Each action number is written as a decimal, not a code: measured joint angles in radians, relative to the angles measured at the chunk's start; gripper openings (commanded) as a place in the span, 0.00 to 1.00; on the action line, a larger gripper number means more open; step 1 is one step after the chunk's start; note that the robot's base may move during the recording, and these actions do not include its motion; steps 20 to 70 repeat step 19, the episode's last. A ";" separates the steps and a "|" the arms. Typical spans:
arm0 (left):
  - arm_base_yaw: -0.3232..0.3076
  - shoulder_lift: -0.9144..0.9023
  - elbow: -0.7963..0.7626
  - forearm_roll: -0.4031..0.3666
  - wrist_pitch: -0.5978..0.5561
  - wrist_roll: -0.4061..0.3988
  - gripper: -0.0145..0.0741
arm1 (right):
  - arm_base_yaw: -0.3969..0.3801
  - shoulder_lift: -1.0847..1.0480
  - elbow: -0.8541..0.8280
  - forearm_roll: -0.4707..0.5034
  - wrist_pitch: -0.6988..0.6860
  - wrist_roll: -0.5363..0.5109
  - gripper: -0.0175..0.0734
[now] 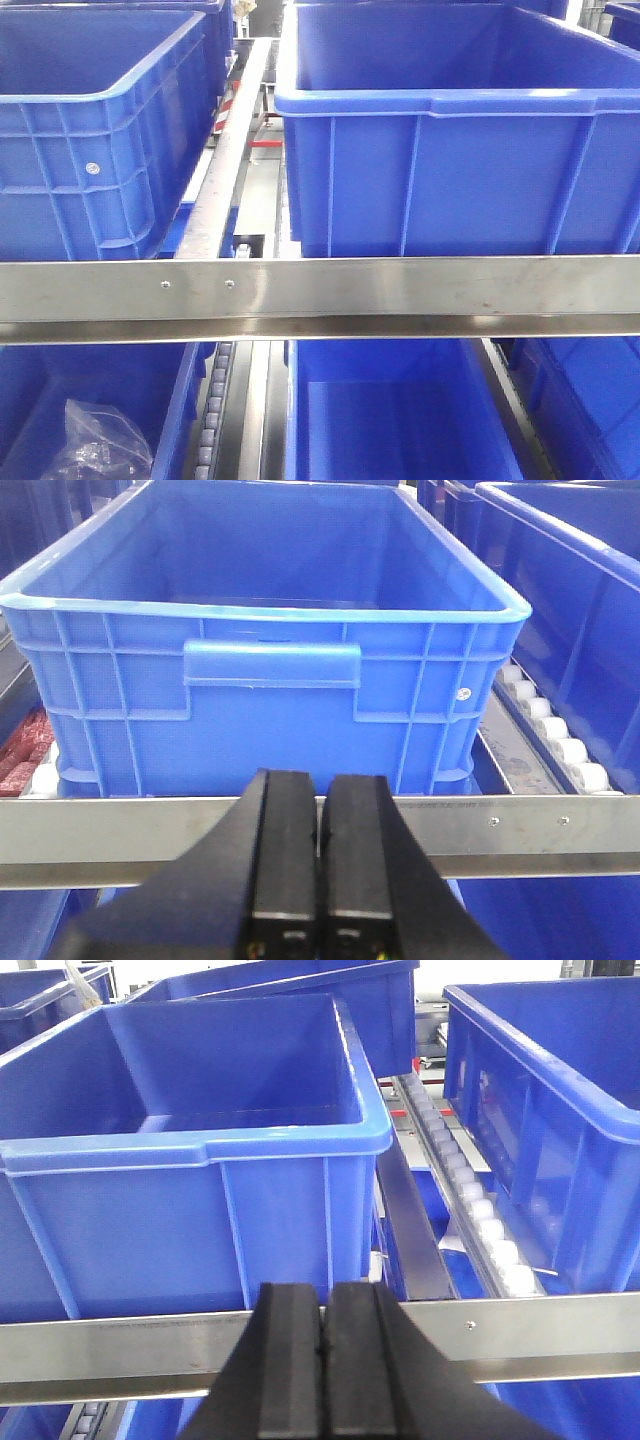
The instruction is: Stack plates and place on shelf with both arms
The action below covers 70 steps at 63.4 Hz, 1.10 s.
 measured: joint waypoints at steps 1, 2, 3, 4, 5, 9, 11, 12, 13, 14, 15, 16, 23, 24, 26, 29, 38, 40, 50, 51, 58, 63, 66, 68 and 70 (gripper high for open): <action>0.000 0.000 0.000 0.000 0.000 0.000 0.26 | 0.000 0.000 0.000 0.000 0.000 0.000 0.22; 0.000 0.000 0.000 0.000 0.000 0.000 0.26 | 0.000 0.000 0.000 0.000 0.000 0.000 0.22; 0.000 0.000 0.000 0.000 0.000 0.000 0.26 | 0.000 0.000 0.000 0.000 0.000 0.000 0.22; 0.000 0.000 0.000 0.000 0.000 0.000 0.26 | 0.000 0.000 0.000 0.000 0.000 0.000 0.22; 0.000 0.000 0.000 0.000 0.000 0.000 0.26 | 0.000 0.000 0.000 0.000 0.000 0.000 0.22; 0.000 0.000 0.000 0.000 0.000 0.000 0.26 | 0.000 0.000 0.000 0.000 0.000 0.000 0.22; 0.000 0.000 0.000 0.000 0.000 0.000 0.26 | 0.000 0.000 0.000 0.000 0.000 0.000 0.22; 0.000 0.000 0.000 0.000 0.000 0.000 0.26 | 0.000 0.000 0.000 0.000 0.000 0.000 0.22; 0.000 0.000 0.000 0.000 0.000 0.000 0.26 | 0.000 0.000 0.000 0.000 0.000 0.000 0.22; 0.000 0.000 0.000 0.000 0.000 0.000 0.26 | 0.000 0.000 0.000 0.000 0.000 0.000 0.22; 0.000 0.000 0.000 0.000 0.000 0.000 0.26 | 0.000 0.000 0.000 0.000 0.000 0.000 0.22; 0.000 0.000 0.000 0.000 0.000 0.000 0.26 | 0.000 0.000 0.000 0.000 0.000 0.000 0.22; 0.000 0.000 0.000 0.000 0.000 0.000 0.26 | 0.000 0.000 0.000 0.000 0.000 0.000 0.22; 0.000 0.000 0.000 0.000 0.000 0.000 0.26 | 0.000 0.000 0.000 0.000 0.000 0.000 0.22; 0.000 0.000 0.000 0.000 0.000 0.000 0.26 | 0.000 0.000 0.000 0.000 0.000 0.000 0.22; 0.000 0.000 0.000 0.000 0.000 0.000 0.26 | 0.000 0.000 0.000 0.000 0.000 0.000 0.22; 0.000 0.000 0.000 0.000 0.000 0.000 0.26 | 0.000 0.000 0.000 0.000 0.000 0.000 0.22; 0.000 0.000 0.000 0.000 0.000 0.000 0.26 | 0.000 0.000 0.000 0.000 0.000 0.000 0.22; 0.000 0.000 0.000 0.000 0.000 0.000 0.26 | 0.000 0.000 0.000 0.000 0.000 0.000 0.22; 0.000 0.000 0.000 0.000 0.000 0.000 0.26 | 0.000 0.000 0.000 0.000 0.000 0.000 0.22; 0.000 0.000 0.000 0.000 0.000 0.000 0.26 | 0.000 0.000 0.000 0.000 0.000 0.000 0.22; 0.000 0.000 0.000 0.000 0.000 0.000 0.26 | 0.000 0.000 0.000 0.000 0.000 0.000 0.22; 0.000 0.000 0.000 0.000 0.000 0.000 0.26 | 0.000 0.000 0.000 0.000 0.000 0.000 0.22; 0.000 0.000 0.000 0.000 0.000 0.000 0.26 | 0.000 0.000 0.000 0.000 0.000 0.000 0.22; 0.000 0.000 0.000 0.000 0.000 0.000 0.26 | 0.000 0.000 0.000 0.000 0.000 0.000 0.22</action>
